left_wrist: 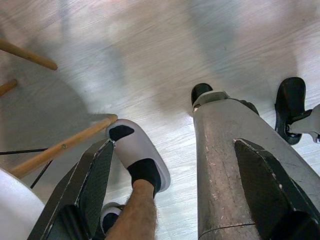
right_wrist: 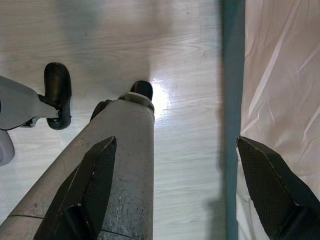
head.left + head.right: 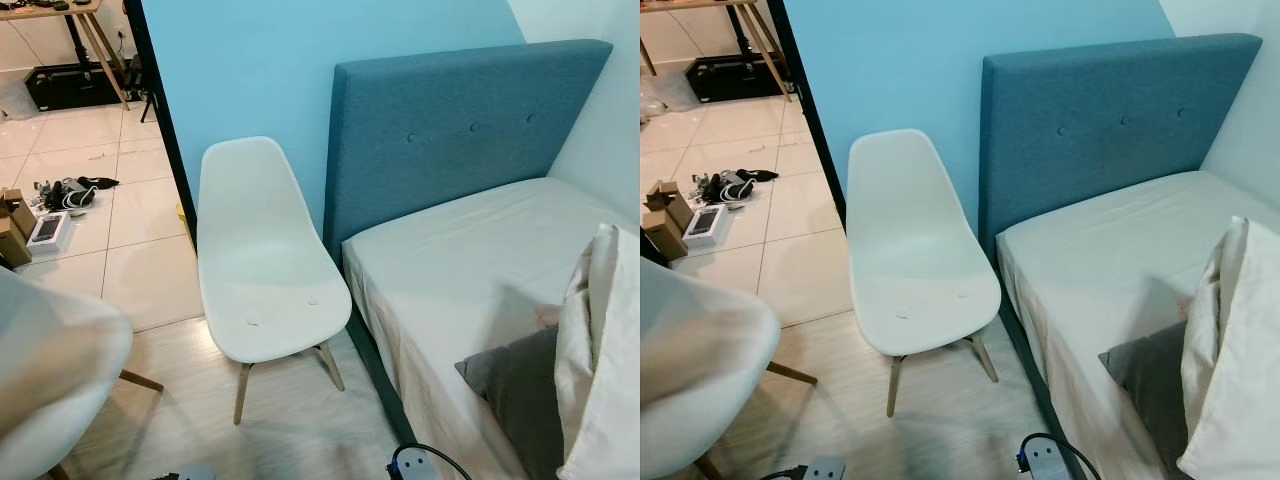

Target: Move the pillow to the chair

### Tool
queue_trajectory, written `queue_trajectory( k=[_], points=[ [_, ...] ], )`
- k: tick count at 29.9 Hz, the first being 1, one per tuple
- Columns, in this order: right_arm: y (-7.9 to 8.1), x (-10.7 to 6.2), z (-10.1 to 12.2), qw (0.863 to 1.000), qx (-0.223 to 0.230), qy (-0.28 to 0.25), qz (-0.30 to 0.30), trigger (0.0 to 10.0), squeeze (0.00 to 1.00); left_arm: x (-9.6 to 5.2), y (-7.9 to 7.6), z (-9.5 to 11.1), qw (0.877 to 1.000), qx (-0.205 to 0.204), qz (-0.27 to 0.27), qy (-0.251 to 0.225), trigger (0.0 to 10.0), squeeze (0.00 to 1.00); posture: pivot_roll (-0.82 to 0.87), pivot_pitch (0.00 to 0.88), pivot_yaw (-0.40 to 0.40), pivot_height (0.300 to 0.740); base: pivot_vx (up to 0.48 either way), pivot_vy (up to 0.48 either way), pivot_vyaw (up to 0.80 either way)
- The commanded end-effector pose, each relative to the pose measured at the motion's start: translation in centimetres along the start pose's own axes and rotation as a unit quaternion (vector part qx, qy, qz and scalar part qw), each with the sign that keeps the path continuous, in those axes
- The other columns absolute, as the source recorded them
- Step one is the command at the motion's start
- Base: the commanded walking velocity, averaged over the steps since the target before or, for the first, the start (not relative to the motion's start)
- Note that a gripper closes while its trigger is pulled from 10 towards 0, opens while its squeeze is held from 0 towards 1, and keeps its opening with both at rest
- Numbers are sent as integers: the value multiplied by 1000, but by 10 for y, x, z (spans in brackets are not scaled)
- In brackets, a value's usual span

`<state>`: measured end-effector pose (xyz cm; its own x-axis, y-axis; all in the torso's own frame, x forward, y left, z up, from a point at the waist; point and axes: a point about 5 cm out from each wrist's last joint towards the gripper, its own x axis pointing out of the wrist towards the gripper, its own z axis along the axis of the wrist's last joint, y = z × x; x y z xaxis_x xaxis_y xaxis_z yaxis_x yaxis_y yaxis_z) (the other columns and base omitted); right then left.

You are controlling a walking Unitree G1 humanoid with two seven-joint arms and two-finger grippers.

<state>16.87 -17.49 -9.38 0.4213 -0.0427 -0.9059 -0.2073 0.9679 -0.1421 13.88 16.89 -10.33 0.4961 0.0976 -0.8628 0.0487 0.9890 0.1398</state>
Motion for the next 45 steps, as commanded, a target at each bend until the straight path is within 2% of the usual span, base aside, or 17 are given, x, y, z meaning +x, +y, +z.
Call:
queue_trajectory(
  k=[1, 45],
  points=[
    [4, 0, -8, 1000, -6, 13, 7, 10000, 0, -4, -5, -20, 999, 4, -16, 39, 10000, 0, -82, 79, -21, 740, 0, 0, 0],
    [4, 0, -11, 1000, -9, 25, -10, 10000, 0, -4, -3, -20, 999, 12, -7, 33, 10000, 0, -79, 66, -21, 740, 0, 0, -623]
  ],
)
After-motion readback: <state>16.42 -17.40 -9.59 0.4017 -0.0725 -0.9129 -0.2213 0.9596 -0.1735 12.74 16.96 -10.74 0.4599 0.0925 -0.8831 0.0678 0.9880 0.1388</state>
